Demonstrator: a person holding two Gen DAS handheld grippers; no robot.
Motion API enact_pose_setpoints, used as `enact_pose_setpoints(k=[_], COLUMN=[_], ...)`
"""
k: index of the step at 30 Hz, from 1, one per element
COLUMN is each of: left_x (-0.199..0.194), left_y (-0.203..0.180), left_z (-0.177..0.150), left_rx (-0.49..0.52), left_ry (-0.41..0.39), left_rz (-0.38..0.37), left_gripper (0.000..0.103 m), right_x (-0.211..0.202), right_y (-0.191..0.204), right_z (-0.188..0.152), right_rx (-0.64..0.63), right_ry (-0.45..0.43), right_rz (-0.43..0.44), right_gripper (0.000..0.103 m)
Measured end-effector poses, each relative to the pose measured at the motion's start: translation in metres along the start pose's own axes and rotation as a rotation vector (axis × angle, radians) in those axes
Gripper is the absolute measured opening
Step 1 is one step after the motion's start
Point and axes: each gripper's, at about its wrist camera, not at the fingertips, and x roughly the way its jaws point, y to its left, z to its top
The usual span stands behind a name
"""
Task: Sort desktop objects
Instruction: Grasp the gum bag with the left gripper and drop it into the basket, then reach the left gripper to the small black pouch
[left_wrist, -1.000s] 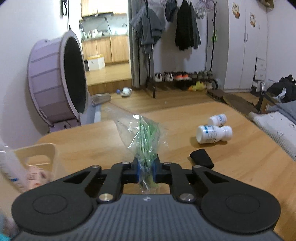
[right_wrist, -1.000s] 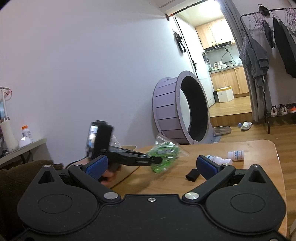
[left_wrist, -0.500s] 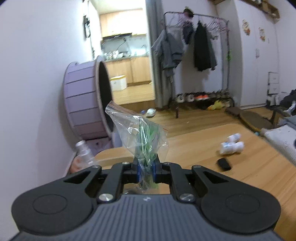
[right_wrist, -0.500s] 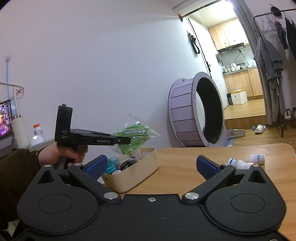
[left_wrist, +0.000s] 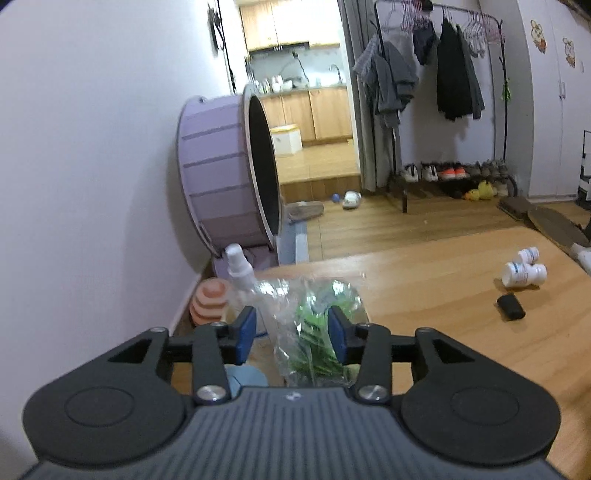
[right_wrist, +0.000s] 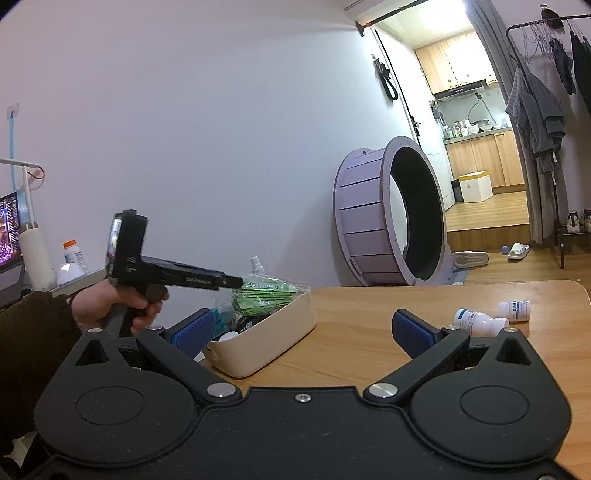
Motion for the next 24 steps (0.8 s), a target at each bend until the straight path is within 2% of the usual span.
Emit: enact_pose_setpoints(k=[4,5,7,12,18,21,24], left_x=[-0.007,-0.004,0.011,0.060,0.087,0.086,0.066], left_y=[-0.009,-0.014,-0.020,-0.013,-0.010,-0.009,-0.007], left_z=[0.007,0.009,0.010,0.003,0.008,0.011,0.011], left_rx=[0.047,0.066,0.080,0.039,0.026,0.015,-0.008], left_ry=[-0.048,-0.046,-0.016,0.143,0.208,0.201,0.139], left_rz=[-0.045,-0.053,-0.062,-0.063,-0.063,-0.065,-0.070], left_gripper=[0.041,0.037,0.037,0.033,0.034,0.034,0.037], right_x=[0.001,0.002,0.000,-0.001,0.000,-0.001,-0.006], right_y=[0.000,0.000,0.000,0.000,0.001,0.002,-0.001], right_z=[-0.002,-0.002,-0.003,-0.003,-0.002,-0.001,0.001], right_rx=[-0.001,-0.002,-0.006,-0.008,-0.011,-0.015,-0.016], right_ry=[0.009,0.012,0.018,0.029,0.035,0.029,0.015], right_rz=[-0.006,-0.008,-0.011,-0.013,-0.014,-0.016,-0.025], right_gripper=[0.103,0.103,0.103,0.103,0.103,0.103,0.103])
